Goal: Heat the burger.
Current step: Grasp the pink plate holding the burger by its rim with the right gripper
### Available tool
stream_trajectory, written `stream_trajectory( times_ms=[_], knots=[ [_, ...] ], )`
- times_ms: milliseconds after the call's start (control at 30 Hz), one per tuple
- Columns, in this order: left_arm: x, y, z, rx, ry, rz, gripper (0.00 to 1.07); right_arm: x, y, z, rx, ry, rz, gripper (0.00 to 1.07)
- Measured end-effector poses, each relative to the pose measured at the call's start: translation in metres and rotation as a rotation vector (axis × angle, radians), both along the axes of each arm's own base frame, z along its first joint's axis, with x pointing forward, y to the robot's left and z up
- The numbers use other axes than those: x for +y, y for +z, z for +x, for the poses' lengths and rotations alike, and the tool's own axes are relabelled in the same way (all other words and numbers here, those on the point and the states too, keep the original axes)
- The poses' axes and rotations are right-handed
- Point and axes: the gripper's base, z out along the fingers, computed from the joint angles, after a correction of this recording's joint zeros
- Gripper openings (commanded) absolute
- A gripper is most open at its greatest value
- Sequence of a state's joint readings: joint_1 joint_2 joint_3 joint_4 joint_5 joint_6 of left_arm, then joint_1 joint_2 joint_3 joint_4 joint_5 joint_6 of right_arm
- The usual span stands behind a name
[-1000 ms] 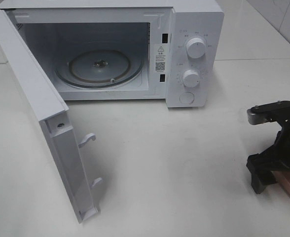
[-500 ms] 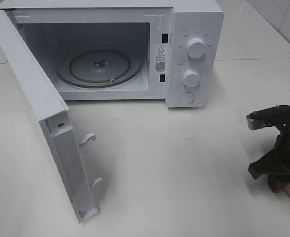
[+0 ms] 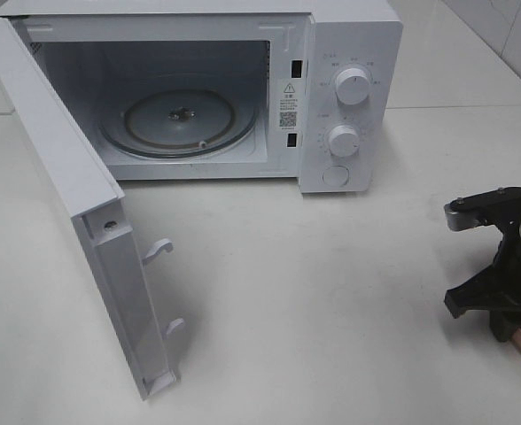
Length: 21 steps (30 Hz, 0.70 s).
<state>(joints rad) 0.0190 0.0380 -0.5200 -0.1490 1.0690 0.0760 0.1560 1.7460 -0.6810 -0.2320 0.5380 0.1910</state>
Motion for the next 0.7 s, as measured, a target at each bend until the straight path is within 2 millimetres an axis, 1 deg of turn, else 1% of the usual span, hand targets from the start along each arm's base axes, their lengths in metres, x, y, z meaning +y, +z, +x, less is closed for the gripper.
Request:
stream_trajectory(
  times_ms=[167, 267, 300, 400, 567, 700],
  knots=[
    [0.000, 0.000, 0.000, 0.000, 0.000, 0.000, 0.98, 0.001, 0.001, 0.000, -0.005, 0.000, -0.014, 0.00],
    [0.000, 0.000, 0.000, 0.000, 0.000, 0.000, 0.98, 0.005, 0.003, -0.002, -0.007, 0.011, -0.051, 0.00],
    [0.000, 0.000, 0.000, 0.000, 0.000, 0.000, 0.98, 0.006, 0.005, -0.004, -0.002, 0.021, -0.087, 0.00],
    [0.000, 0.000, 0.000, 0.000, 0.000, 0.000, 0.98, 0.006, 0.006, -0.005, 0.001, 0.027, -0.105, 0.00],
    [0.000, 0.000, 0.000, 0.000, 0.000, 0.000, 0.98, 0.009, 0.018, -0.010, -0.021, 0.052, -0.191, 0.00],
    [0.000, 0.000, 0.000, 0.000, 0.000, 0.000, 0.98, 0.012, 0.021, -0.012, -0.028, 0.058, -0.217, 0.00]
  ],
)
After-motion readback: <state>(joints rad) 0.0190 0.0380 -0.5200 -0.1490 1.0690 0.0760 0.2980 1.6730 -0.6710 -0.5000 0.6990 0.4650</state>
